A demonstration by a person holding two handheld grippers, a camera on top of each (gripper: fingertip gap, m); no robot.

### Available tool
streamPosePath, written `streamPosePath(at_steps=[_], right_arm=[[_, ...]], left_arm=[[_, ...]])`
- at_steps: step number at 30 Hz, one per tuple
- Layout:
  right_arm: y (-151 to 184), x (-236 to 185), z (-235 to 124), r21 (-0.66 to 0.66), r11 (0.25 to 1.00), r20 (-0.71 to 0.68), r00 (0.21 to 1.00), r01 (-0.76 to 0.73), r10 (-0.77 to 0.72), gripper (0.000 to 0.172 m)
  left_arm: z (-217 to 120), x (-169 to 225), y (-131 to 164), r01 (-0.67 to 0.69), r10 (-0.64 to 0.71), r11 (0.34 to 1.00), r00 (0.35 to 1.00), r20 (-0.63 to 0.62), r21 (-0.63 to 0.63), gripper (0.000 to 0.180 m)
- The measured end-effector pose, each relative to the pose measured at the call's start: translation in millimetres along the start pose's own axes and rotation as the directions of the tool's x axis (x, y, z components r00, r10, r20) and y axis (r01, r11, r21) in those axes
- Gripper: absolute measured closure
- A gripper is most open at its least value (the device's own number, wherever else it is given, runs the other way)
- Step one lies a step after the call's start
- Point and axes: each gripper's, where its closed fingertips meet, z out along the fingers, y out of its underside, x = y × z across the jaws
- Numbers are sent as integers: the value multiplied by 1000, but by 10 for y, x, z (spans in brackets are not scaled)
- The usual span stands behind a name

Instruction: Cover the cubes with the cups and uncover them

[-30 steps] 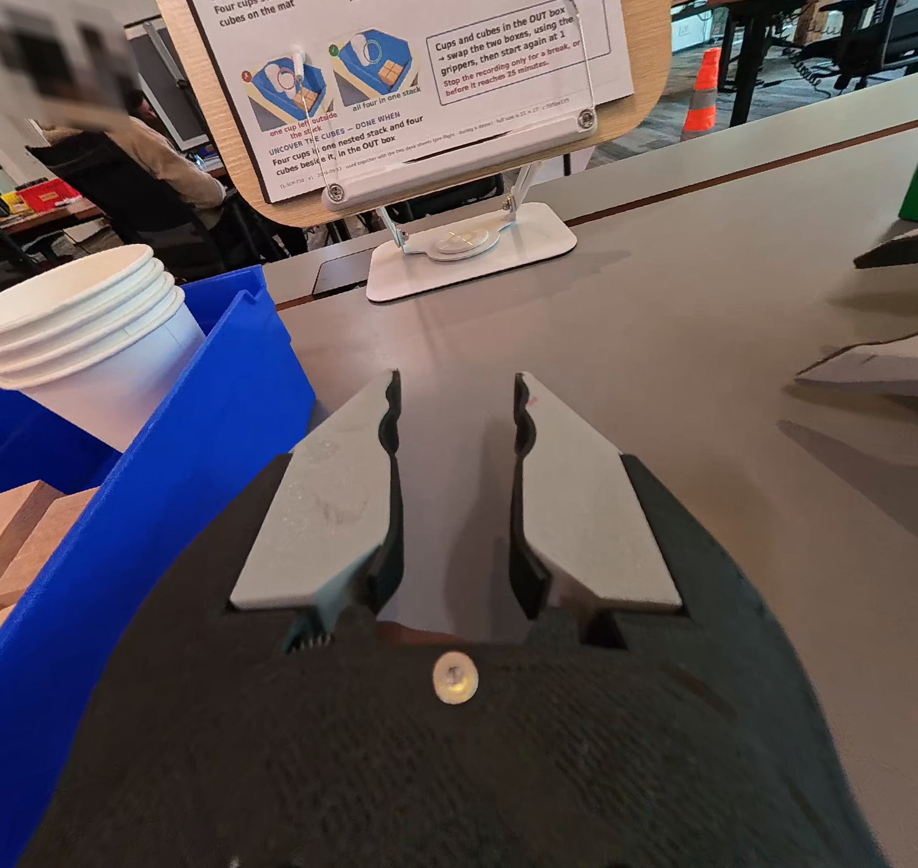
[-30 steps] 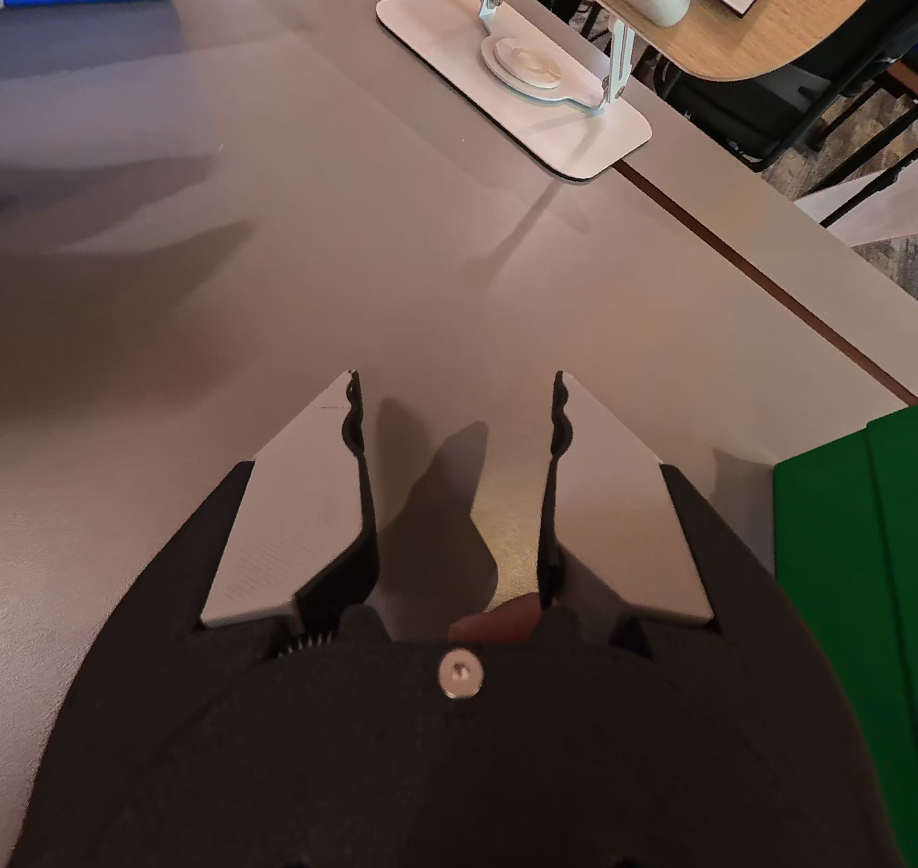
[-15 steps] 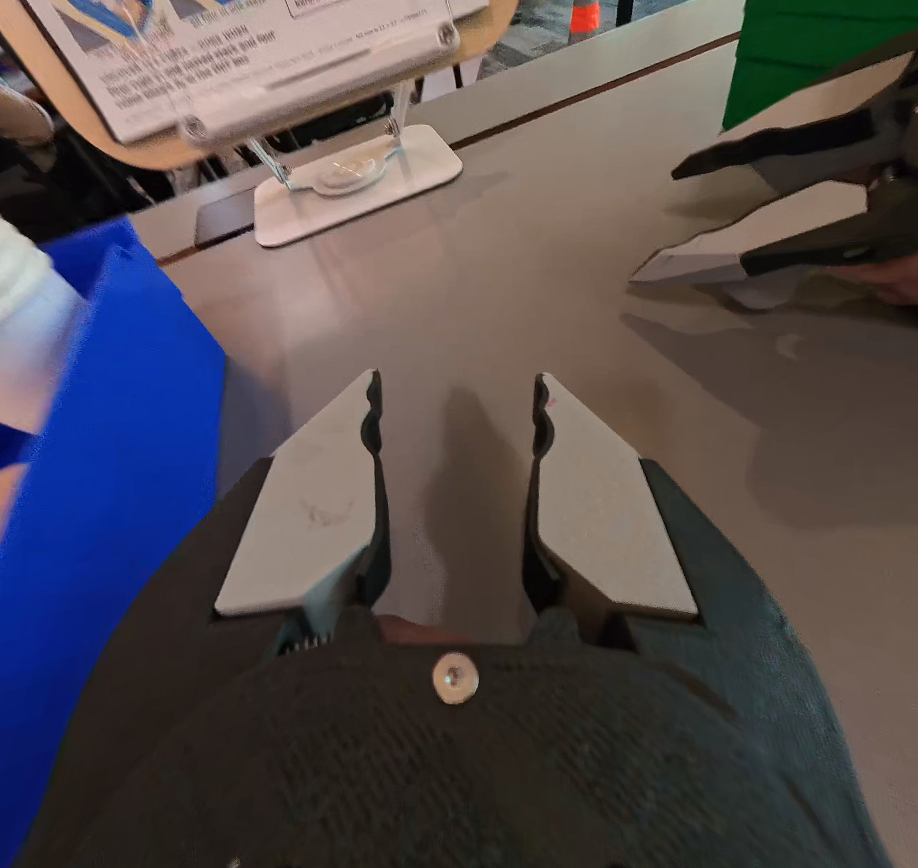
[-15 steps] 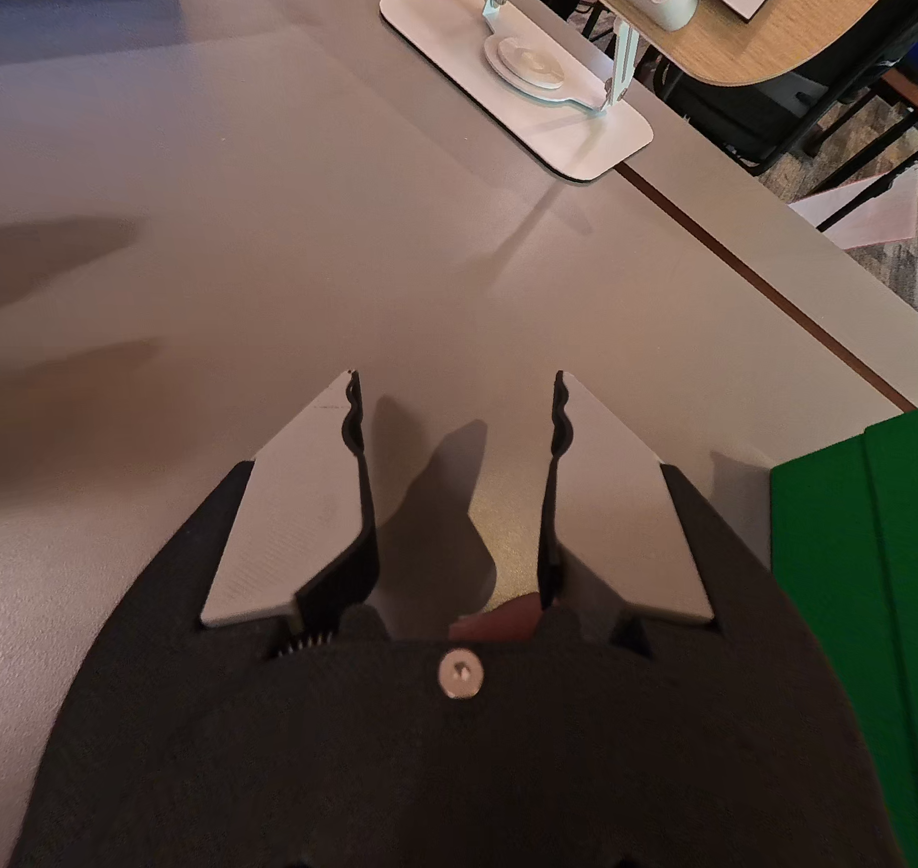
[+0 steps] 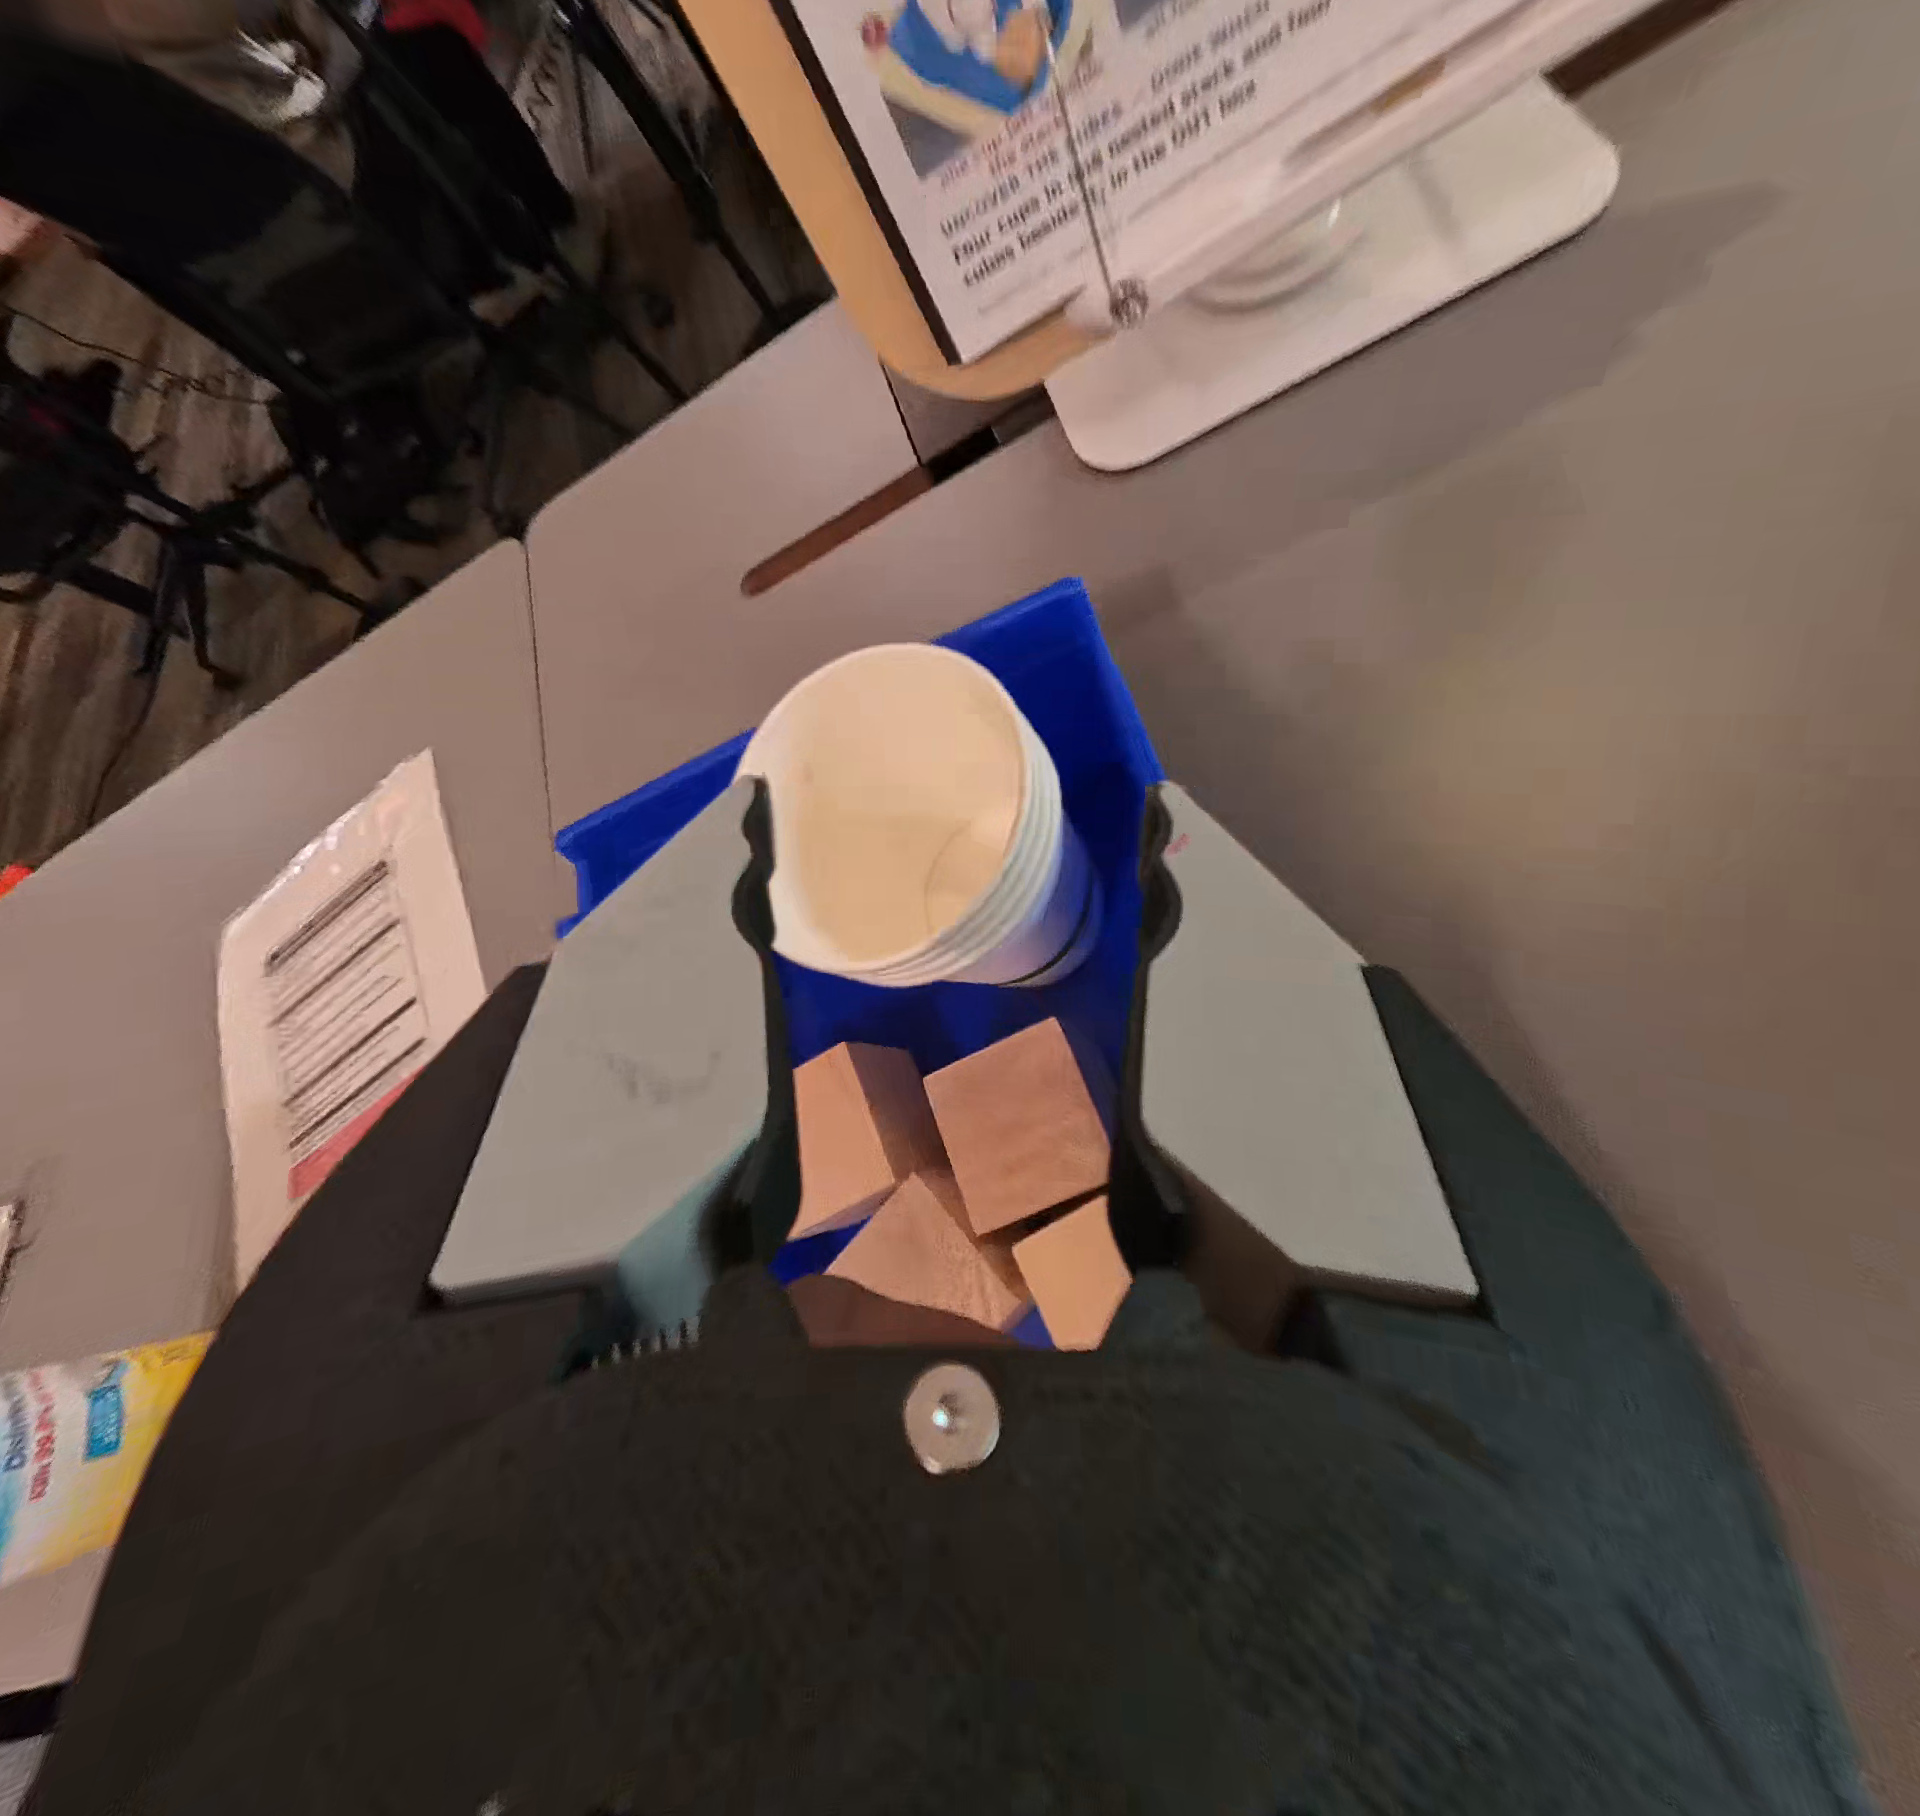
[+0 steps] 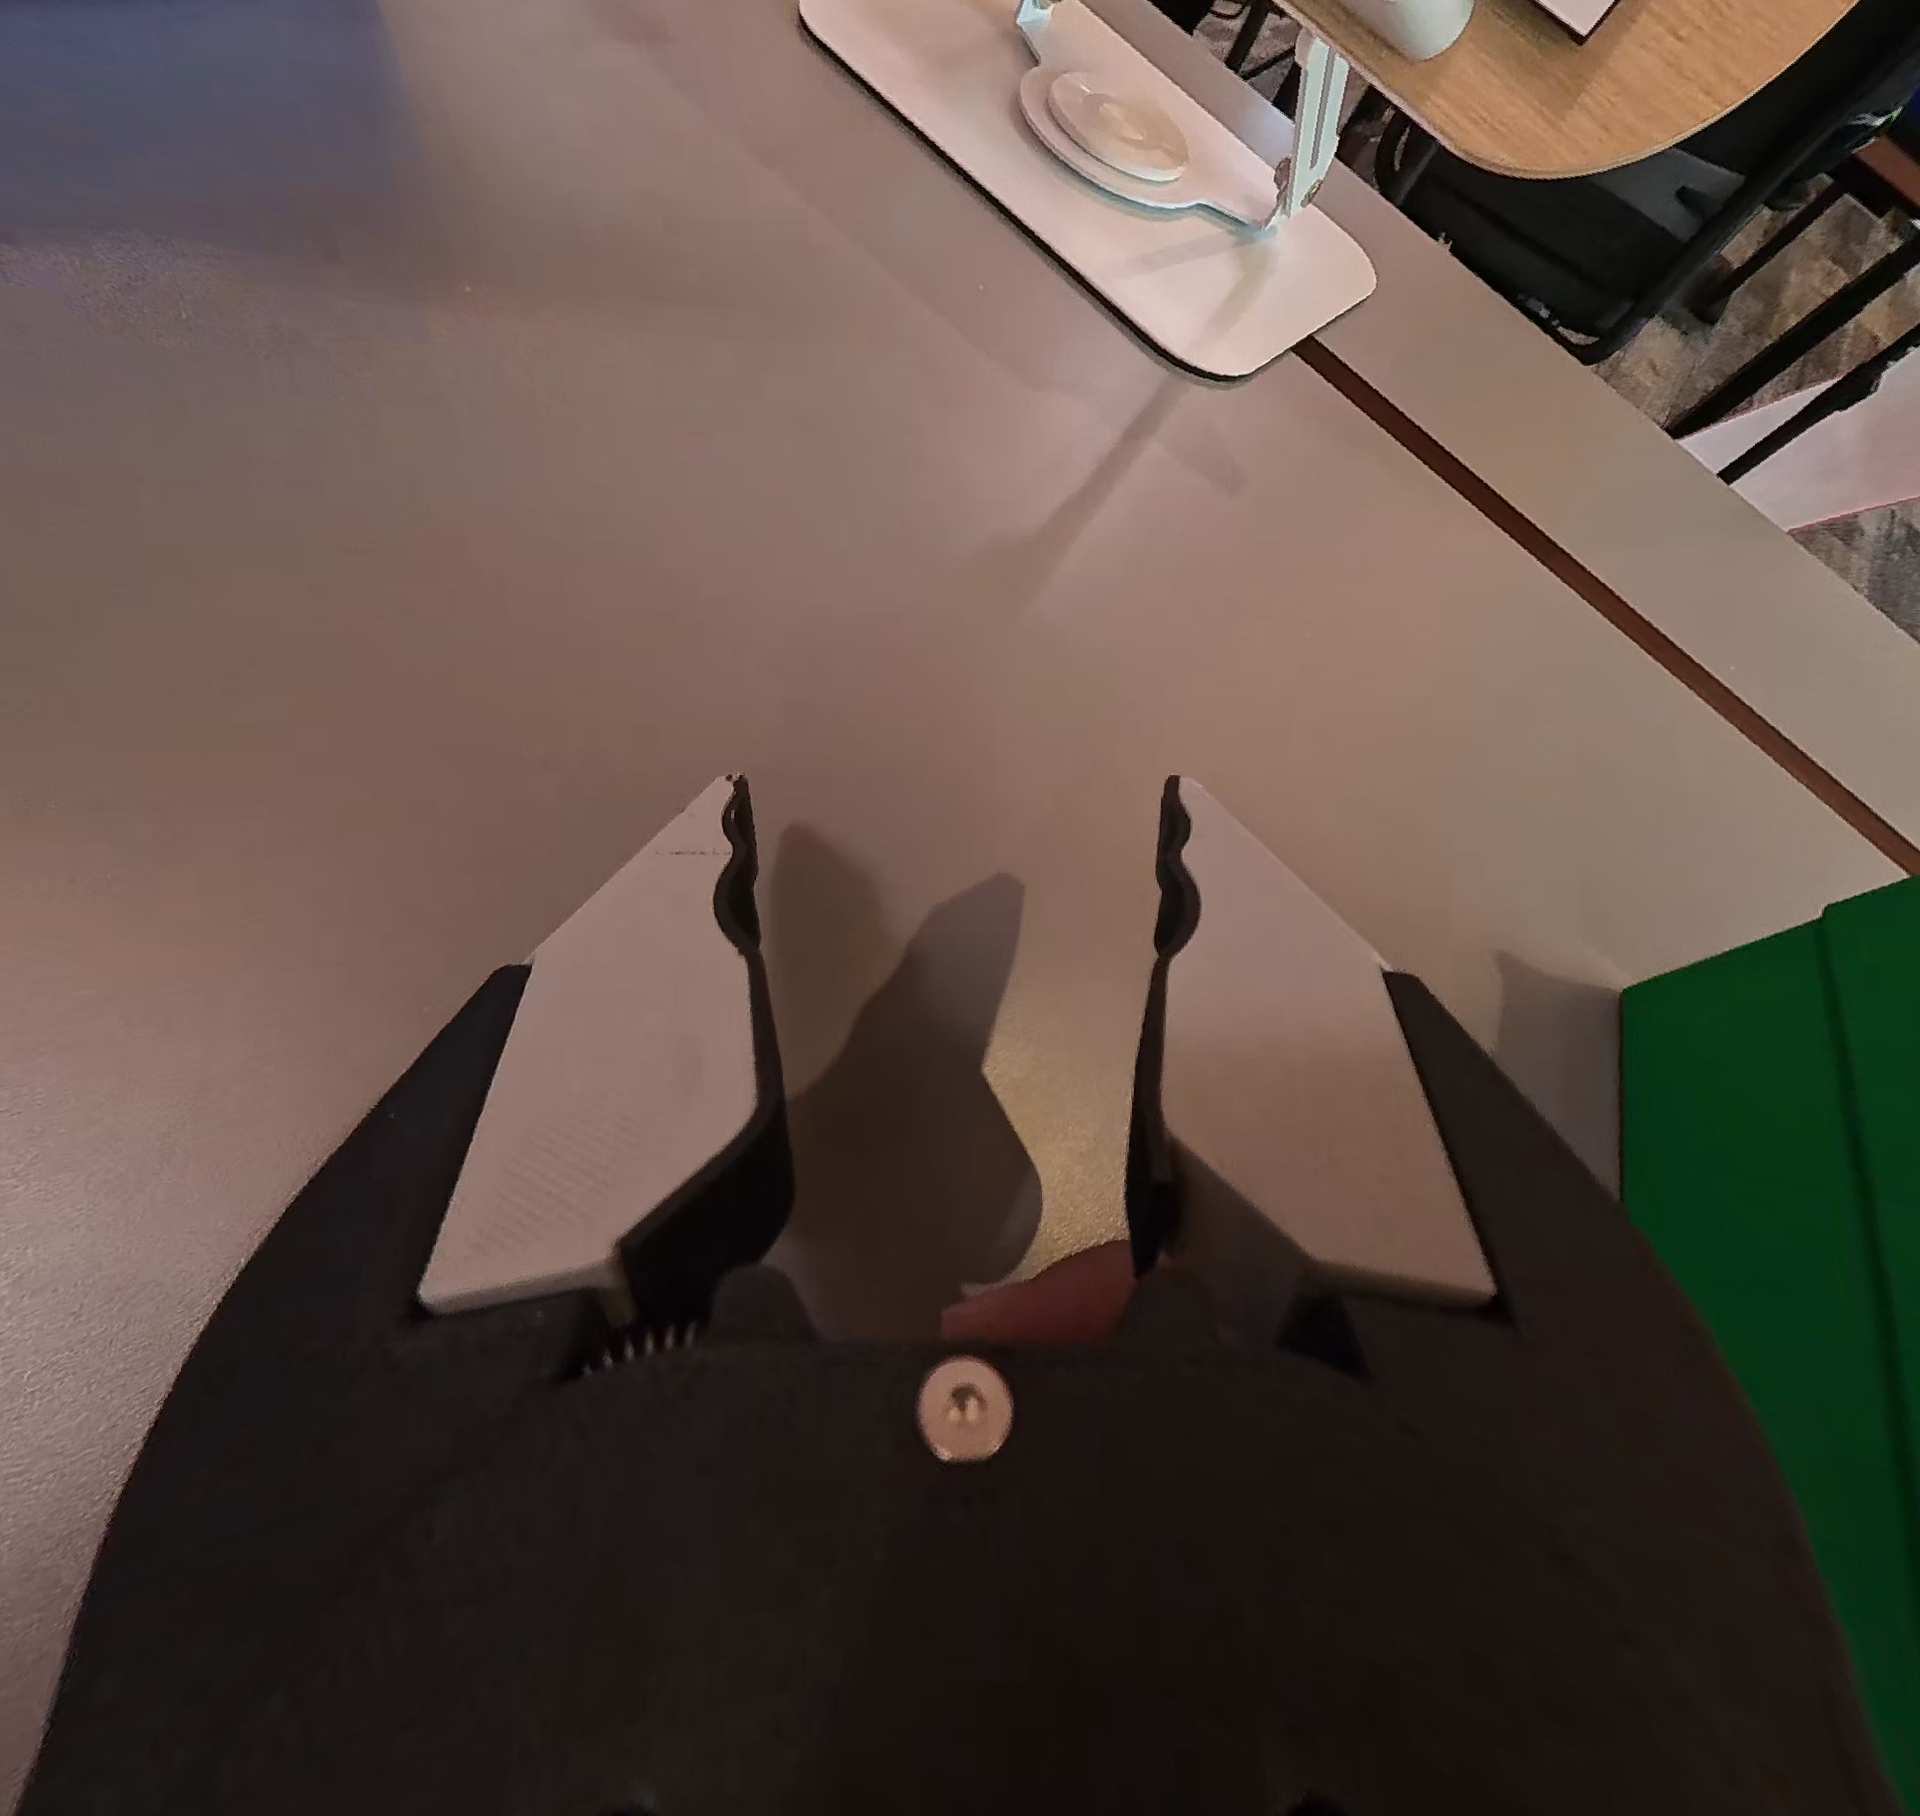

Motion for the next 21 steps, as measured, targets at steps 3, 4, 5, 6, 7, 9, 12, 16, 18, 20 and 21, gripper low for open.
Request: streamPosePath(at_steps=[3,4,5,6,7,9,12,16,18,20,21], right_arm=[[-7,-1,-5,5,1000,1,1000,-1,1,97],[-7,-5,-4,5,1000,1,1000,3,-3,97],[-8,-9,-3,5,1000,0,1000,7,-7,97],[-9,-11,-3,6,1000,-2,1000,11,-11,97],[-11,-13,-3,7,1000,-3,1000,15,-15,97],[-13,-16,0,6,1000,-3,1000,19,-19,97],[-13,-17,12,3,1000,-1,1000,19,-19,97],[-19,-7,18,4,1000,-6,1000,15,-15,97],[-26,-5,20,6,1000,-11,1000,19,-19,97],[-30,-5,28,6,1000,-14,1000,21,-21,97],[-31,-5,32,5,1000,-14,1000,22,-22,97]], left_arm=[[228,-18,216,18,-22,996,999,-37,-85,115],[272,-14,253,21,-25,995,999,-42,-98,114],[298,-29,272,19,-22,995,999,-29,-102,114],[306,-38,271,15,-17,996,1000,-16,-93,114],[299,-28,257,14,-15,997,1000,-14,-76,114],[260,-11,252,15,-16,998,1000,-10,-57,114],[132,-19,308,5,-5,999,1000,2,-51,113],[-83,-66,468,15,-18,997,999,-40,-74,114],[-163,-35,642,34,-49,992,992,-115,-125,127],[-186,-97,918,48,-75,976,990,-119,-213,127],[-177,-170,1075,54,-78,964,993,-85,-262,124]])
